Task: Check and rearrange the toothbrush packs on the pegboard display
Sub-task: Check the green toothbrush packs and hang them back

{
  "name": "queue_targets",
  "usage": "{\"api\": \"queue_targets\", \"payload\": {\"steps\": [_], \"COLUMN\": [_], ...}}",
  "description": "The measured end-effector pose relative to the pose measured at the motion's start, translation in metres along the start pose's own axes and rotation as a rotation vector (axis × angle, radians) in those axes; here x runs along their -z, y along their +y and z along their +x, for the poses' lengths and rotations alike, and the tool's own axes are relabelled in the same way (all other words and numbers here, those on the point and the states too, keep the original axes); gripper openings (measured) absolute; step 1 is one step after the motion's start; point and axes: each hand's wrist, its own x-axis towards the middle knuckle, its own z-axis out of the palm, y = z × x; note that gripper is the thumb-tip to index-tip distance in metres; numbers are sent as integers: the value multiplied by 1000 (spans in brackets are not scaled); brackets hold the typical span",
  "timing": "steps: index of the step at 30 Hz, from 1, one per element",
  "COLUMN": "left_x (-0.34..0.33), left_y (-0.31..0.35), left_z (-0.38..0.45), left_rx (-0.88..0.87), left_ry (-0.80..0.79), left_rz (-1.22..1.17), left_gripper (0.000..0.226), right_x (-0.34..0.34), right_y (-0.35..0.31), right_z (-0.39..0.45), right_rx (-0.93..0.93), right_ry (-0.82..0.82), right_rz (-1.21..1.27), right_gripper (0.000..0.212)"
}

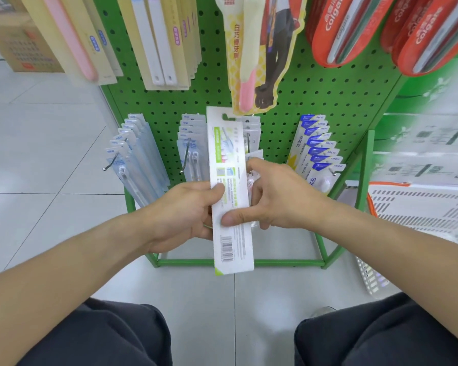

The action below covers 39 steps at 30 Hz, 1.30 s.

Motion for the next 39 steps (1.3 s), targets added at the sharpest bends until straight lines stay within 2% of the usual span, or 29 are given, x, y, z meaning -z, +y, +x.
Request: {"api": "queue_targets", "payload": {"steps": [2,6,10,13,16,20,24,28,31,33,35,37,39], "left_x": [0,3,9,9,10,13,13,16,13,12,11,8,3], "left_y": [-2,-4,-7,-9,-10,-13,-15,-17,-15,-14,-14,-14,-13], "left_z": [0,4,6,9,9,10,12,15,15,16,16,16,14], "left_rx": [29,15,45,25,-10,8,63,50,10,-14,-84,-184,-257], "left_ry": [-48,-62,-88,-116,-126,-162,-183,-155,-77,18,100,125,107], "left_rz": [22,76,139,247,414,551,580,574,526,537,602,726,916], "left_gripper": [36,33,32,28,24,25,25,23,19,27,50,75,80], "right_x": [3,6,8,12,14,21,26,27,27,28,29,30,30], "right_y": [2,7,10,14,17,21,27,28,26,25,23,19,15], "right_z": [3,7,10,12,10,12,15,15,15,15,14,12,10], "right_rx": [3,15,-20,-14,21,19,27,29,12,0,-6,-22,-37], "right_ry": [72,137,213,217,201,297,307,312,321,333,315,269,210], "right_rz": [15,50,258,390,410,461,462,455,472,469,466,481,493], "right_gripper": [66,69,67,70,70,56,41,28,20,18,15,19,22]}}
